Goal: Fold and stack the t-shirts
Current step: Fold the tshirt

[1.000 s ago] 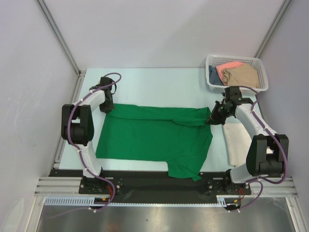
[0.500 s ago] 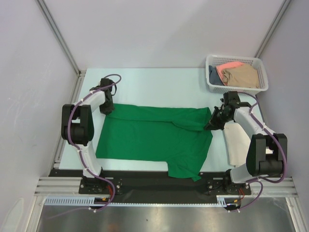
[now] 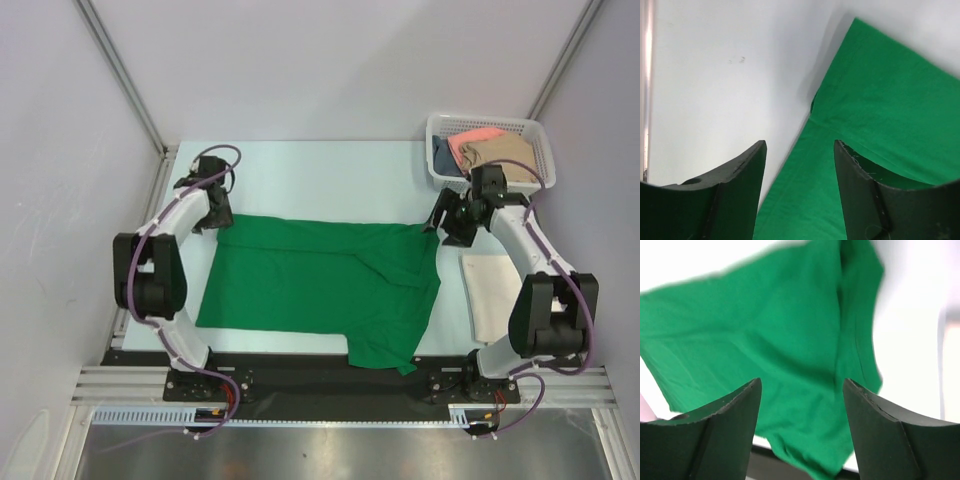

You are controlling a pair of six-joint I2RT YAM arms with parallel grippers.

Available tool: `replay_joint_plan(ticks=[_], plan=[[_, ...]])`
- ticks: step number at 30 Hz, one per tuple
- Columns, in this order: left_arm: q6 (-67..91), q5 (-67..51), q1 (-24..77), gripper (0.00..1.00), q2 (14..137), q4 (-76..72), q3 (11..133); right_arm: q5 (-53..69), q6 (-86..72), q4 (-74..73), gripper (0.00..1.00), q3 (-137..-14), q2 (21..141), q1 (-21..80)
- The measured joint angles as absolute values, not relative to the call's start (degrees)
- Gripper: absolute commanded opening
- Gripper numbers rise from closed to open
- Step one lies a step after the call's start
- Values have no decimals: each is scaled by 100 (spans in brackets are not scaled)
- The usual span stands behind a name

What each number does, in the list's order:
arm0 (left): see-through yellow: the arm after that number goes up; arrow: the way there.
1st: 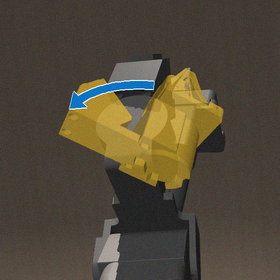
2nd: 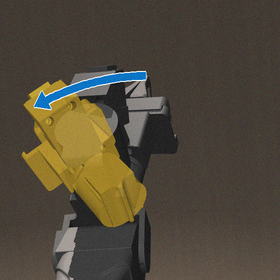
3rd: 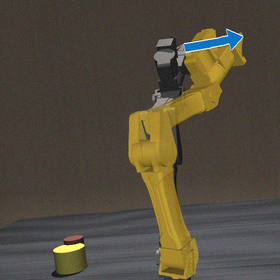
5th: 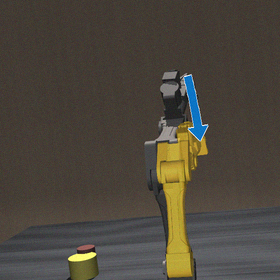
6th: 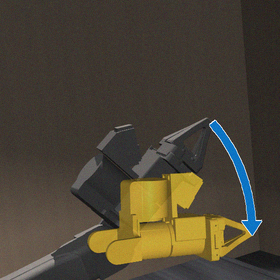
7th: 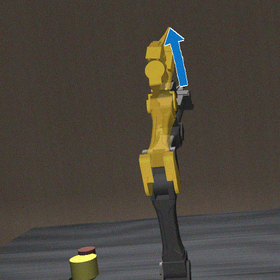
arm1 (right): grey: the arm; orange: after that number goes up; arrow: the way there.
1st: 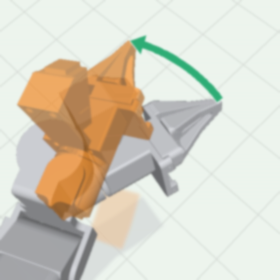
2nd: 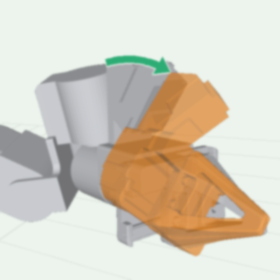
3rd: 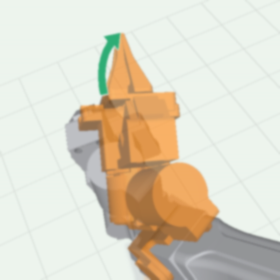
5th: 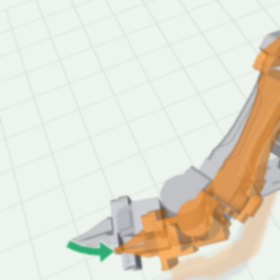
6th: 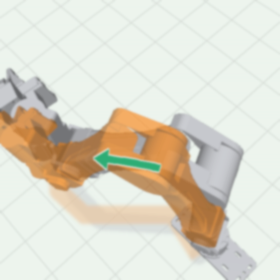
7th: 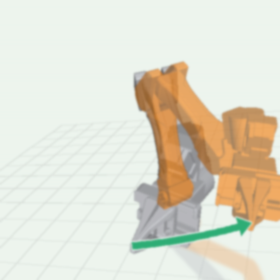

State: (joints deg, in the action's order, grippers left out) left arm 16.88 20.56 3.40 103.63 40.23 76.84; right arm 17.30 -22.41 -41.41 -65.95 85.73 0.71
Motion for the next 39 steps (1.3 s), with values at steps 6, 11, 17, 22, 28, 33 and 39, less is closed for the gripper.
replay_joint_plan(ticks=[6,11,17,22,28,33,39], plan=[[1800,1870,340,48,9741,3800,7738,1671,-2198,-3483,64,-7150,9614,1],[1804,1326,340,41,10318,3566,8012,1623,-2176,-3323,59,-7231,10241,-106],[1804,1002,342,38,11052,3507,8119,1636,-2187,-3116,50,-7564,10694,-141],[1802,972,342,38,11253,3516,8119,1656,-2239,-2919,50,-7570,10840,-137],[1804,972,342,38,11262,3489,8119,1625,-2250,-2683,47,-7568,11010,-117],[1804,1022,342,39,11310,3487,8117,1564,-2375,-2467,24,-7566,11146,-82],[1802,1092,342,39,11441,3494,8101,1284,-2471,-2381,1,-7535,11179,-108]])
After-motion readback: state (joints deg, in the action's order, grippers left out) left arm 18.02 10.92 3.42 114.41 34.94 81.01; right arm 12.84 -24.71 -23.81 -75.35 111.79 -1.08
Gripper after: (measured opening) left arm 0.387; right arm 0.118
